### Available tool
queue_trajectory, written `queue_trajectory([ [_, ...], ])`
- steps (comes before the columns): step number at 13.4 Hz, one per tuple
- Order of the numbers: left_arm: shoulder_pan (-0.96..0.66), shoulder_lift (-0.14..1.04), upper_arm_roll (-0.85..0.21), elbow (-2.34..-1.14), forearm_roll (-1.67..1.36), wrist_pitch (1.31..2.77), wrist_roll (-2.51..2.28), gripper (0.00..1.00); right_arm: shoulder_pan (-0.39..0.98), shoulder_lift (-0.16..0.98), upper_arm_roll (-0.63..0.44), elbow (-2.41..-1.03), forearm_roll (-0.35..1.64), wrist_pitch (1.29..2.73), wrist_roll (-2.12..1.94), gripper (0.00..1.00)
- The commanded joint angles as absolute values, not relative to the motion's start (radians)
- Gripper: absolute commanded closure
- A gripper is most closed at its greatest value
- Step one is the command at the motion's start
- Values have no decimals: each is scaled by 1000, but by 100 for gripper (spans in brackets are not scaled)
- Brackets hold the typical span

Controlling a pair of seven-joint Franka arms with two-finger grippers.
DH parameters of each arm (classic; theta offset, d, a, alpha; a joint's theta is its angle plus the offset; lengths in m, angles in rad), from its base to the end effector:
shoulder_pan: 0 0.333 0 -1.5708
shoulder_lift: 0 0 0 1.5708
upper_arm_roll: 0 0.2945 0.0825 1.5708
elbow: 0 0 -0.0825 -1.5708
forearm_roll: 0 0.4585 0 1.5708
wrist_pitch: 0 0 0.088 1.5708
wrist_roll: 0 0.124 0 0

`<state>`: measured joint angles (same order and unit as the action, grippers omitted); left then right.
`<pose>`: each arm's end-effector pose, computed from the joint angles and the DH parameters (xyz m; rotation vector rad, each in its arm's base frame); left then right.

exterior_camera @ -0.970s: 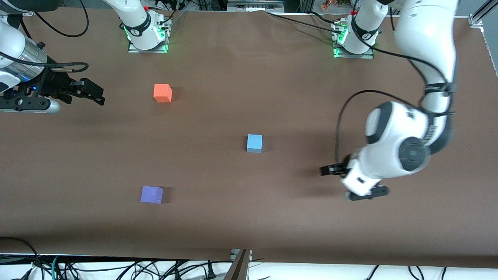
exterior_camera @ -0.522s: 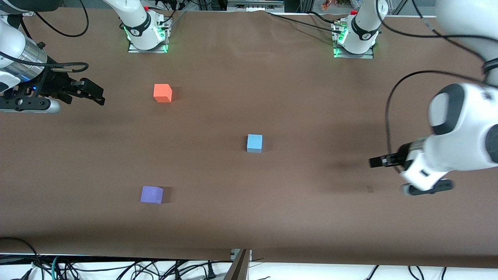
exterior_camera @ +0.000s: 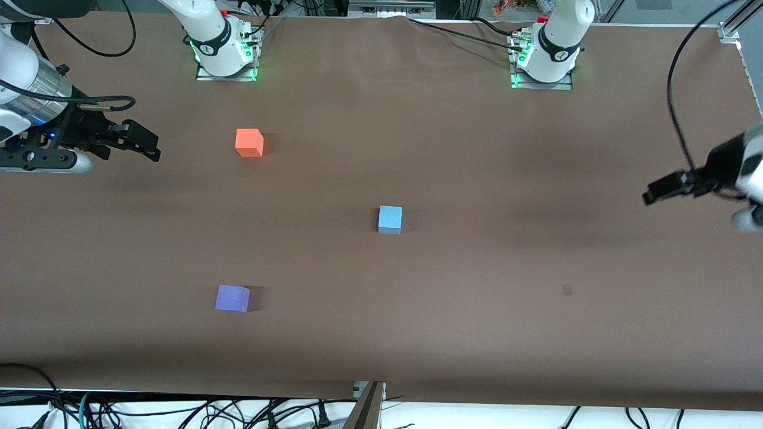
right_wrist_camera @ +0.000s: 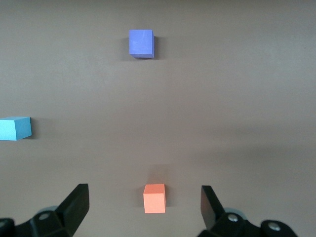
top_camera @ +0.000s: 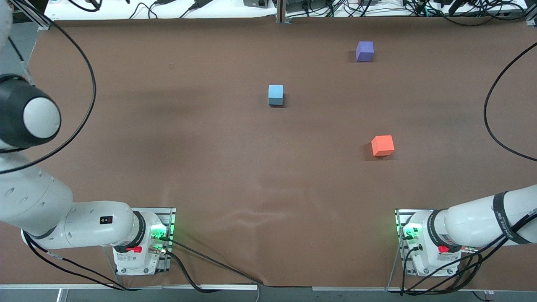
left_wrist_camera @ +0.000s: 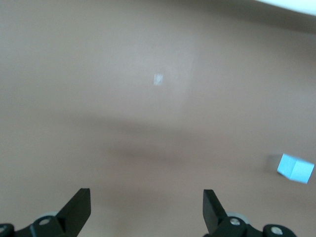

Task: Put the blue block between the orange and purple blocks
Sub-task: 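Withdraw the left gripper while the right gripper starts reaching out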

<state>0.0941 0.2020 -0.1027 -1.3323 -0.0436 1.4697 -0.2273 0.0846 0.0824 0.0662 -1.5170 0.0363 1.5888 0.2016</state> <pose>0.6746 -0.0052 0.5756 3.0653 0.3340 -0.1089 0.6459 0.1012 0.5644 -3.1012 0.0804 0.0273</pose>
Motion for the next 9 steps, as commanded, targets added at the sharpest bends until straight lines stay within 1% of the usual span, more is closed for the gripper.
queue_trajectory([
  [1, 95, 83, -112, -1517, -28, 1437, -195, 0, 100, 93, 57, -1513, 44, 1594, 216, 0],
  [2, 91, 74, -117, -1557, -28, 1440, -195, 0, 103, 115, 61, -1514, 44, 1611, 213, 0],
  [3, 87, 74, -118, -1572, -28, 1440, -193, 0, 106, 148, 67, -1505, 41, 1629, 198, 0],
  [4, 86, 75, -118, -1571, -26, 1445, -192, 0, 113, 159, 67, -1503, 46, 1634, 216, 0],
  [7, 103, 83, -114, -1569, -28, 1462, -137, 0, 207, 205, 67, -1500, 12, 1631, 213, 0],
  [9, 103, 89, -112, -1563, -26, 1460, -141, 0, 235, 294, 67, -1499, 2, 1646, 207, 0],
])
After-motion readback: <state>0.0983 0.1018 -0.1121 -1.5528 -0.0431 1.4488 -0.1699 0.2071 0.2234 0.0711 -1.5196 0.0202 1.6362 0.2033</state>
